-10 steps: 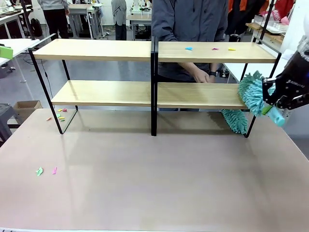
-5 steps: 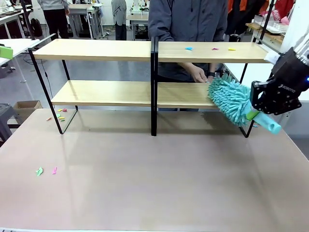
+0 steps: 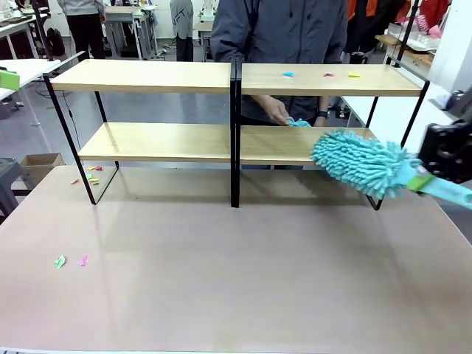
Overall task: Clean the shelves.
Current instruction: Clean another randomly selected level of the Shelf with the Duster.
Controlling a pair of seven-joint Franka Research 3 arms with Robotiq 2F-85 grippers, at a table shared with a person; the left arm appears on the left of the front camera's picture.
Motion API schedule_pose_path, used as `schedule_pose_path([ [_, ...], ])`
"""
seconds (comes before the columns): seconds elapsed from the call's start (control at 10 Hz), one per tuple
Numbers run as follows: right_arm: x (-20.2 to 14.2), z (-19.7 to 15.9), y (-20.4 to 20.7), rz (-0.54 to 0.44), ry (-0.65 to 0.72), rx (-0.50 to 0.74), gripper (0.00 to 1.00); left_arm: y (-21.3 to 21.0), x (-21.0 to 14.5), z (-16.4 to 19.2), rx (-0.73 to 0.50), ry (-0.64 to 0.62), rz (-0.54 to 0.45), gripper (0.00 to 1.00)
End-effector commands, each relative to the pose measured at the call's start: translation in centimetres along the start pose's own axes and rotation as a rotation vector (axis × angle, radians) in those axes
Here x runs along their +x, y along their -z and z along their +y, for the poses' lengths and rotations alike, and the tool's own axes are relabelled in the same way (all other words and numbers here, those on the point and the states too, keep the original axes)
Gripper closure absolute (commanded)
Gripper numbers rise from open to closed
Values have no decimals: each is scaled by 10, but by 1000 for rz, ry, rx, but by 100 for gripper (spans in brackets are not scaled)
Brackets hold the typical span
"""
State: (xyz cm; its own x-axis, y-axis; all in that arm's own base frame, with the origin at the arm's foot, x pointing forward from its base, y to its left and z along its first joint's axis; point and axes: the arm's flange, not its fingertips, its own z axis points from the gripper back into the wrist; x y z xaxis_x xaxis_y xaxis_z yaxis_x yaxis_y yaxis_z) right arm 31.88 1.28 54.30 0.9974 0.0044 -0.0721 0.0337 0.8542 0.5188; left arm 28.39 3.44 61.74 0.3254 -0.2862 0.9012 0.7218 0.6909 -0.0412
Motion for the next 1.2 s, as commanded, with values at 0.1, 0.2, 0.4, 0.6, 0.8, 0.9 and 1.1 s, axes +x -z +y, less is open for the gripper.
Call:
schedule_pose_path([
  [0.1, -34, -58, -69, 97, -41, 167, 88, 2, 0, 0, -8, -1, -2, 0],
  [0.2, -46, -80, -91, 170, -57, 212, 88, 2, 0, 0, -8, -1, -2, 0],
  [0.4, -66, -118, -123, 357, -117, 311, 88, 2, 0, 0, -8, -1, -2, 0],
  [0.6, -62, -121, -112, 227, 14, 263, 88, 2, 0, 0, -8, -1, -2, 0],
  [0.8, -84, -119, -116, 306, -91, 339, 88, 2, 0, 0, -8, -1, -2, 0],
  [0.9, -76, -129, -117, 303, -58, 331, 88, 2, 0, 0, -8, -1, -2, 0],
  [1.1, -76, -142, -151, 313, -150, 402, 88, 2, 0, 0, -8, -1, -2, 0],
])
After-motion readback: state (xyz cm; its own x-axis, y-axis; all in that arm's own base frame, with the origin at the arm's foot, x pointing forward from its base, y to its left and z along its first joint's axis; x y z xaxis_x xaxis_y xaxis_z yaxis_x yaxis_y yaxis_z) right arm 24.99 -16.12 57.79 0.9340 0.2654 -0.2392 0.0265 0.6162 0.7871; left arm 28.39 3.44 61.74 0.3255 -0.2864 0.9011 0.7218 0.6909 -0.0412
